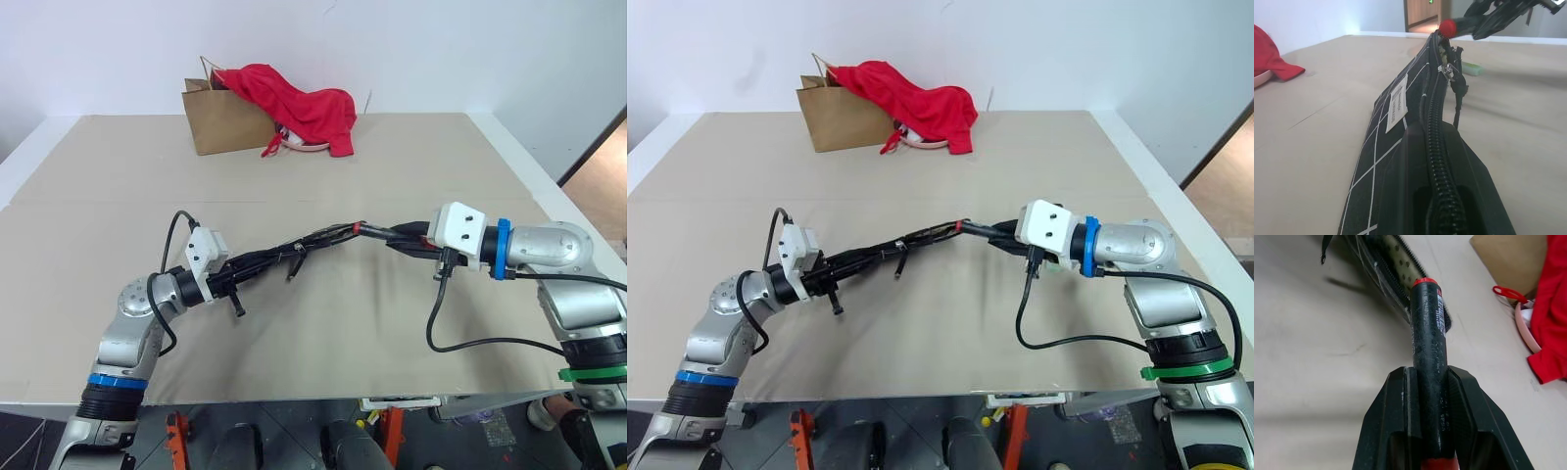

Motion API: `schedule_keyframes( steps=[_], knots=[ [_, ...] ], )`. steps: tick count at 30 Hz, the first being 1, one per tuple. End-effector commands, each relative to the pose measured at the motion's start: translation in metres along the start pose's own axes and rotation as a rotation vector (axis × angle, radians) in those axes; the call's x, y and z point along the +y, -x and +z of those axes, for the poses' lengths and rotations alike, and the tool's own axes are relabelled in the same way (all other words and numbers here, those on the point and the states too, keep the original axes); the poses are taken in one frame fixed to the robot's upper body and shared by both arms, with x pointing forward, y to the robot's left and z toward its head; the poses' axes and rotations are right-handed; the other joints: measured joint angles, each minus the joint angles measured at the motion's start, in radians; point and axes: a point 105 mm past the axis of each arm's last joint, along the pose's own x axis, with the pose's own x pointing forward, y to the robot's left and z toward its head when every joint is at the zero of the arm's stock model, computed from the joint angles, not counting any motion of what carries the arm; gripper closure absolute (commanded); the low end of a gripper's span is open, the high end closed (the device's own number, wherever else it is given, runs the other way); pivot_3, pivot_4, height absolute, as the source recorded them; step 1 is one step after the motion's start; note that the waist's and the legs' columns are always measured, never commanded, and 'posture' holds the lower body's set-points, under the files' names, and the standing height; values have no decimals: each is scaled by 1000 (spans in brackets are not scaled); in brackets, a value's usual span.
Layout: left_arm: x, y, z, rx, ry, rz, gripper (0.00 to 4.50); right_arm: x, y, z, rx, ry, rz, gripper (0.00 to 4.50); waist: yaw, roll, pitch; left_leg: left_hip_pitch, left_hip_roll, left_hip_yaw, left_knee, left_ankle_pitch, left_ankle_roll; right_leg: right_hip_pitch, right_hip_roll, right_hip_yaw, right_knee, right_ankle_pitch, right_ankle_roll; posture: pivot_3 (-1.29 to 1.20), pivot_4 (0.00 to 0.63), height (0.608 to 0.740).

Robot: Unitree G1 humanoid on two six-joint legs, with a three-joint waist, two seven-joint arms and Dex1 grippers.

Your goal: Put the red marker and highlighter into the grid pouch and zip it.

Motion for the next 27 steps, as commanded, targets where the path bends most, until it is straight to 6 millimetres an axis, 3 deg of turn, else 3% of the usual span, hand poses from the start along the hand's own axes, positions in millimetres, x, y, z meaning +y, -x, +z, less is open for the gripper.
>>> schedule_keyframes(
  steps=[1, 16, 22, 27],
  knots=[
    [1, 2, 4, -10, -39, -4, 4500, -6, 0, 7, -4, 99, 12, 3990, 0, 0, 0, 0, 0, 0, 0, 0, 0, 0, 0, 0, 0, 0, 0, 0, 150, 740],
    [-1, 4, -10, 16, -82, -36, 4500, -7, -37, 17, -6, 302, 147, 3990, 0, 0, 0, 1, 0, 0, 0, 0, 0, 0, 0, 0, 0, 3, -4, 0, 150, 740],
    [0, 4, -12, 15, -86, -32, 4500, 8, -56, 21, -26, 388, 228, 3990, 0, 0, 0, 0, 0, 0, 0, 0, 0, 0, 0, 0, 0, 2, -4, 0, 150, 740],
    [1, 6, -13, 13, -86, -26, 4500, 24, -82, 41, -112, 433, 264, 3990, -3, 0, 0, 1, 1, 1, 0, 0, 0, 0, 0, 0, 1, 3, -5, 0, 150, 740]
  ],
)
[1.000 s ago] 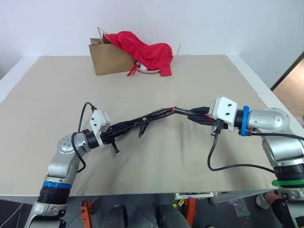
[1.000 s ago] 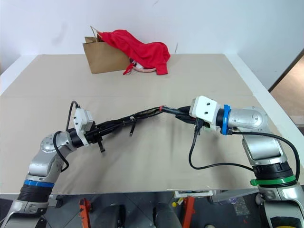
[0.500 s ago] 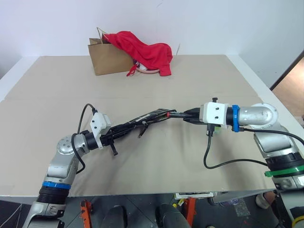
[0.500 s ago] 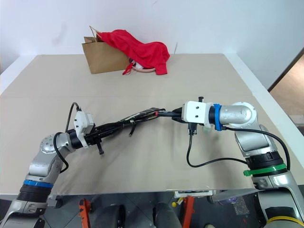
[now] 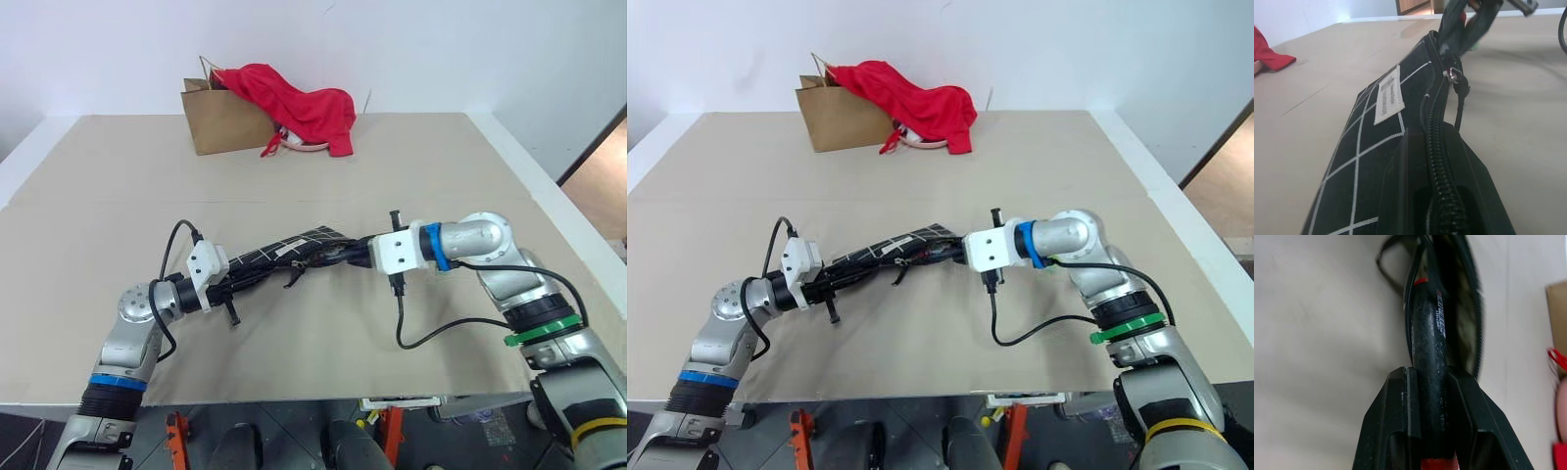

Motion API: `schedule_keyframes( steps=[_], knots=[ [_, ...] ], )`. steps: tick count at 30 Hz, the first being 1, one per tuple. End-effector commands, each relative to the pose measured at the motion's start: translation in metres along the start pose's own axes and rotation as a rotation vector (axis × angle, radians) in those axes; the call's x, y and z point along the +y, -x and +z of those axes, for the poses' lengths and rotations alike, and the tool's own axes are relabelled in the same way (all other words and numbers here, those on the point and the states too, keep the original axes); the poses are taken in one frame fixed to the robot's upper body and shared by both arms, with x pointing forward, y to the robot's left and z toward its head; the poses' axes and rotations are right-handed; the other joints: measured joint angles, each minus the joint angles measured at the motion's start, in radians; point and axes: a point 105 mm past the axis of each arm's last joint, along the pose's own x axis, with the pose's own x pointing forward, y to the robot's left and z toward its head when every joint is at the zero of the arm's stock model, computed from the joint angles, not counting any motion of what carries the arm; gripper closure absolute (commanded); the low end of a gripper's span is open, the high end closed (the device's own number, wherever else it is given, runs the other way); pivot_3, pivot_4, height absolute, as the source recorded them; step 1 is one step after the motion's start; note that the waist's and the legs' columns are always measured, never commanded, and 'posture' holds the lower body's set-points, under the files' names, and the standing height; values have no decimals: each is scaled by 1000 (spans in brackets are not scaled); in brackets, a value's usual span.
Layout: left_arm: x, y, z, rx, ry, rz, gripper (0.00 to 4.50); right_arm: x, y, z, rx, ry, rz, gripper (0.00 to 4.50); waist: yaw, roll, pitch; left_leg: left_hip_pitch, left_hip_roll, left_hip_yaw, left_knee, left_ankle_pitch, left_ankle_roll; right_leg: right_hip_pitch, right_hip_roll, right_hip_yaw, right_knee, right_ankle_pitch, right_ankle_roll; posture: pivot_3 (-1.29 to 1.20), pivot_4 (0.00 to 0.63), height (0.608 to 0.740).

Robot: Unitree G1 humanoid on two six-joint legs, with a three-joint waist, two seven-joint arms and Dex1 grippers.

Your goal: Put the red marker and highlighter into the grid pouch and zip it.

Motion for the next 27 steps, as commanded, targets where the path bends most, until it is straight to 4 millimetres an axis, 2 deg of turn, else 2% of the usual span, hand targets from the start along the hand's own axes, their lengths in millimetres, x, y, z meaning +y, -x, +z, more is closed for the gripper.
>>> schedule_keyframes(
  steps=[1, 9, 14, 16, 17, 18, 19, 24, 27],
  knots=[
    [1, 0, 7, -28, -35, -3, 4500, -12, -15, 24, -68, 90, -17, 3990, -1, 0, 0, 0, 0, 0, 0, 0, 0, 0, 0, 0, 0, 0, 0, 0, 150, 740],
    [3, 0, 8, -34, -40, 2, 4500, -31, -47, 58, -183, 83, -65, 3990, 1, 0, 0, 0, 0, -1, 0, 0, 0, 0, -1, -1, 1, 0, -1, 0, 150, 740],
    [3, 1, 10, -39, -41, 11, 4500, -22, -56, 65, -225, 53, -37, 3990, 1, 0, 0, 0, 0, -2, 0, 0, 0, 0, 0, -2, 1, 0, -1, 0, 150, 740],
    [3, 0, 11, -42, -39, 12, 4500, -19, -57, 62, -218, 45, -34, 2962, 1, 0, 0, 0, 0, -2, 0, 0, -1, 0, 0, -3, 1, 0, -1, 0, 150, 740],
    [3, 0, 12, -43, -38, 12, 4500, -20, -56, 58, -204, 44, -43, 2898, 1, 0, 0, 0, 0, -2, 0, 0, -1, 0, 0, -3, 1, 0, -1, 0, 150, 740],
    [3, 0, 12, -44, -37, 13, 4500, -22, -55, 54, -190, 44, -54, 2299, 1, 0, 0, 0, 0, -2, 0, 0, -1, 0, 0, -3, 1, 0, -1, 0, 150, 740],
    [3, 0, 12, -45, -35, 13, 4500, -25, -53, 50, -176, 49, -65, 2055, 0, 0, 0, 0, 0, -2, 0, 0, 0, 0, 0, -2, 1, 0, -1, 0, 150, 740],
    [2, 0, 13, -49, -29, 14, 4500, -38, -37, 36, -133, 42, -126, 2055, 0, 0, 0, 0, 0, -2, 0, 0, -1, 0, 0, -3, 2, 0, -1, 0, 150, 740],
    [2, 0, 13, -54, -22, 18, 4500, -49, -18, 28, -112, 14, -174, 2055, 0, 0, 0, 0, 0, -2, 0, 0, -1, 0, -1, -3, 1, 0, -1, 0, 150, 740]
  ],
)
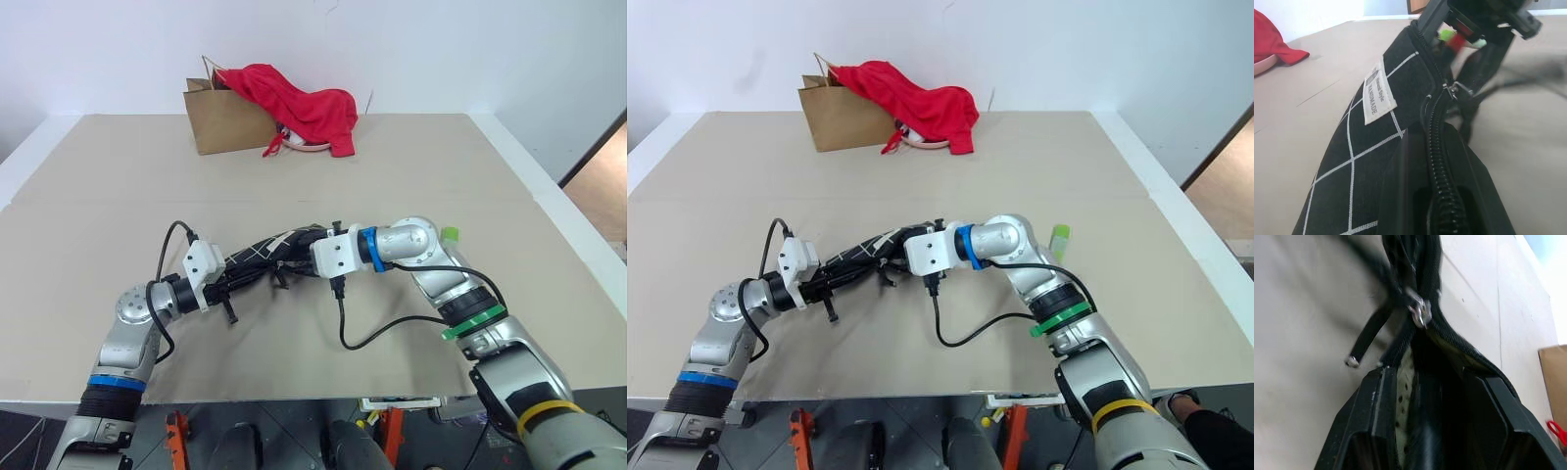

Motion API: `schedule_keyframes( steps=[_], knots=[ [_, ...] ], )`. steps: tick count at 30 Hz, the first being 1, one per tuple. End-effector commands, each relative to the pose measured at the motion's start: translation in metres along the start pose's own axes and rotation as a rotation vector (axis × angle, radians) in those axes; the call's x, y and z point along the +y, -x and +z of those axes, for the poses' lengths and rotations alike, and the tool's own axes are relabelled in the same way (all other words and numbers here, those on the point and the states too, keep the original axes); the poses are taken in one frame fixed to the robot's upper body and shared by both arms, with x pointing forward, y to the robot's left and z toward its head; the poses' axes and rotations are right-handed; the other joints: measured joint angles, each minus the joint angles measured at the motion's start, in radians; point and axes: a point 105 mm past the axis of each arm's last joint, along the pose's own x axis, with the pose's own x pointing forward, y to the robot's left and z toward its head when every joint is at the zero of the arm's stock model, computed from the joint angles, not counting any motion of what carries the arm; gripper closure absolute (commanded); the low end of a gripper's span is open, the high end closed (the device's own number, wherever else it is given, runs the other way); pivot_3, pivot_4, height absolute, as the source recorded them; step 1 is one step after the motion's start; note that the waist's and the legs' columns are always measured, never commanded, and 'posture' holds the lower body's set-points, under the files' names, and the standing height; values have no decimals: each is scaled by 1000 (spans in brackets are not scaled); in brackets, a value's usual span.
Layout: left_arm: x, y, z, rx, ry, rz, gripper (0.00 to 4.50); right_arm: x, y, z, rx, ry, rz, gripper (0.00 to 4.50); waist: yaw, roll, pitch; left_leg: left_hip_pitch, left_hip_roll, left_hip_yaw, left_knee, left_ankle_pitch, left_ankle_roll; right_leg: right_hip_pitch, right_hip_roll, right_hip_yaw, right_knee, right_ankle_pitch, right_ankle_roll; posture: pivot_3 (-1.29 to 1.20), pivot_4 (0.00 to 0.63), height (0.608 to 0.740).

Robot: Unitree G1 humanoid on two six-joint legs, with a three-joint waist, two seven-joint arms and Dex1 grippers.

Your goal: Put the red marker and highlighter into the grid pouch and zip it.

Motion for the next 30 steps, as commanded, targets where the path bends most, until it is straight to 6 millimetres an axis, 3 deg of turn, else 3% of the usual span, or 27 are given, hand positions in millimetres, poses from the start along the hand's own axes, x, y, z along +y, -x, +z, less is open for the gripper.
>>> schedule_keyframes(
  steps=[1, 8, 12, 16, 18, 21, 26, 30],
  knots=[
    [-2, -3, 15, -54, -33, -9, 4500, -30, 29, 1, 6, 3, -117, 2055, 0, 0, 0, 0, 0, 0, 0, 0, 0, 0, 0, 0, 0, 0, 0, 0, 150, 740],
    [1, -3, 20, -85, 24, 33, 4500, -53, 81, 6, -40, -182, -257, 2055, 1, 0, 0, -1, 0, -1, -1, 0, 0, 0, 0, -1, 0, 0, 0, 0, 150, 740],
    [1, -3, 22, -80, 29, 36, 4500, -41, 110, -4, -11, -342, -267, 2055, 5, 0, 0, -1, 1, -2, -1, 0, 0, 0, 0, -2, 0, -1, 0, 0, 150, 740],
    [3, 0, 25, -80, 51, 64, 4500, -18, 151, -57, 249, -639, -442, 2055, 5, 0, 0, -1, 0, -1, 0, 0, 0, 0, -1, -1, -1, -1, 0, 0, 150, 740],
    [6, 1, 29, -93, 72, 83, 4500, -6, 161, -71, 325, -774, -508, 2055, 5, 0, 0, -2, 0, -2, 0, 0, 0, 0, -1, -1, 0, -1, 1, 0, 150, 740],
    [9, 1, 32, -103, 93, 97, 4500, 4, 171, -82, 393, -951, -612, 2055, -2, 0, 0, -1, 0, 0, 0, 0, 0, -1, 0, 1, 0, 0, 0, 0, 150, 740],
    [8, -1, 33, -98, 92, 88, 4500, 31, 180, -104, 557, -1069, -702, 2055, -1, 0, 0, 1, 1, -1, 0, 0, 0, 0, 3, 1, 0, -1, 1, 0, 150, 740],
    [7, -2, 33, -100, 93, 83, 4500, 56, 174, -114, 606, -1176, -732, 2055, 0, 0, 0, 0, 0, 0, 0, 0, 0, 0, 2, 2, 0, -1, 2, 0, 150, 740]
  ],
)
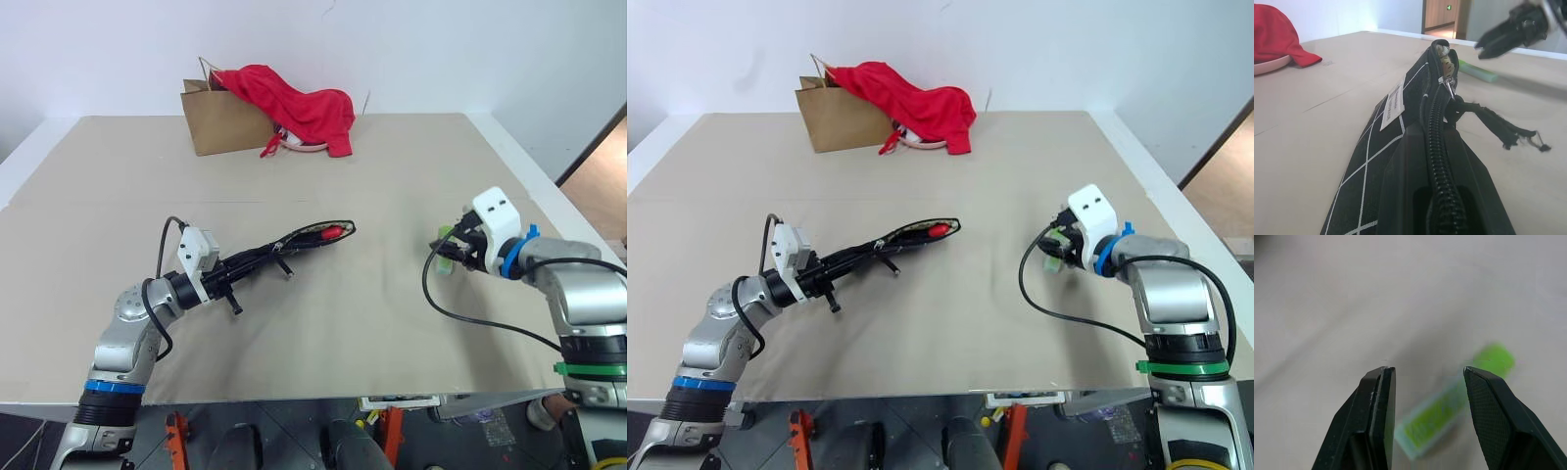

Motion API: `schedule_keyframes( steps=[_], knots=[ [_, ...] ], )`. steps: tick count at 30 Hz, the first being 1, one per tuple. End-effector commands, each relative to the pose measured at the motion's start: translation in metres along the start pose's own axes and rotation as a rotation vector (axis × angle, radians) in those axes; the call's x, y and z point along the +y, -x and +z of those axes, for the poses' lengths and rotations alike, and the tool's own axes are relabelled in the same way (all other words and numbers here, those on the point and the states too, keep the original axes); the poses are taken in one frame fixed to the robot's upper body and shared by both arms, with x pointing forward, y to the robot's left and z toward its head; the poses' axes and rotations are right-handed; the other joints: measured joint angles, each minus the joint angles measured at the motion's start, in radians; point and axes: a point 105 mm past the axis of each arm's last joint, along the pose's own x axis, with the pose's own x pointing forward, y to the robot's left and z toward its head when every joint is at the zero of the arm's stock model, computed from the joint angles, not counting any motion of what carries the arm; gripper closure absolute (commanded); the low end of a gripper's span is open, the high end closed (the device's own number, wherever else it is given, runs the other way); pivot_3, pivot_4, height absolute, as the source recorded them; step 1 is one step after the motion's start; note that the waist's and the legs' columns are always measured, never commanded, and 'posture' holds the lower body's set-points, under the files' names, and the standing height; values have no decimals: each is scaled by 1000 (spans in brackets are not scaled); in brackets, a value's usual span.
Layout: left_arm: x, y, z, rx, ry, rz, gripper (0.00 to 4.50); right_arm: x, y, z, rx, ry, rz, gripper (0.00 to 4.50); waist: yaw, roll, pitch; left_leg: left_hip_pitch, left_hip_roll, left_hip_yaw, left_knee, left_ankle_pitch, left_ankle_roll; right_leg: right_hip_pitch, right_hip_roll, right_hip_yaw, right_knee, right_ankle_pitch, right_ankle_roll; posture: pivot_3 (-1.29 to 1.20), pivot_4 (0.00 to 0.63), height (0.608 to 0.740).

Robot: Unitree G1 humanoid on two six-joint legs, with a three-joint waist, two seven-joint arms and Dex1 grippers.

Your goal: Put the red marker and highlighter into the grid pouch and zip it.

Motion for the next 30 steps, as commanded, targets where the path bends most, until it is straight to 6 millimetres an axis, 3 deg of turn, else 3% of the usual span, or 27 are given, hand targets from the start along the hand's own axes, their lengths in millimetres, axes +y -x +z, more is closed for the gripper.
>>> schedule_keyframes(
  steps=[1, 7, 14, 18, 21, 26, 30],
  knots=[
    [-1, -2, 16, -42, -45, -11, 4500, 4, -1, -6, -5, -82, -38, 2055, -1, 0, 0, 0, 0, 0, 0, 0, 0, 0, 0, 0, 0, 0, 0, 0, 150, 740],
    [-3, -2, 15, -42, -44, -9, 4500, 13, -14, -32, 57, -158, -88, 2055, -1, -2, -2, 0, 0, 0, 1, 0, 0, 1, 0, 0, 0, 0, 3, 0, 150, 740],
    [-4, -1, 13, -40, -41, -3, 4500, 20, -25, -40, 70, -188, -98, 2055, -2, -8, -5, 3, 1, 1, 1, 0, 0, 3, 0, 1, 0, -1, 6, 0, 150, 740],
    [-3, 0, 13, -40, -42, 0, 4500, 14, -26, -36, 44, -195, -113, 3145, -2, -9, -5, 5, 1, 2, 1, 0, 0, 4, 0, 2, 0, -1, 6, 0, 150, 740],
    [-2, 0, 13, -38, -42, 1, 4500, 8, -25, -27, 2, -172, -117, 4396, -1, -9, -5, 6, 1, 3, 1, 0, 0, 4, 0, 3, 0, -1, 6, 0, 150, 740],
    [-3, 1, 11, -34, -41, -2, 4500, 5, -20, 4, -100, -74, -82, 4396, -1, -7, -4, 5, 1, 4, 0, 0, 0, 3, 0, 4, 0, -1, 6, 0, 150, 740],
    [-2, 0, 11, -35, -42, -2, 4500, -1, -17, 8, -90, -41, -89, 4396, -1, -5, -3, 3, 0, 4, -1, 0, 0, 1, 0, 4, -1, -2, 6, 0, 150, 740]
  ],
)
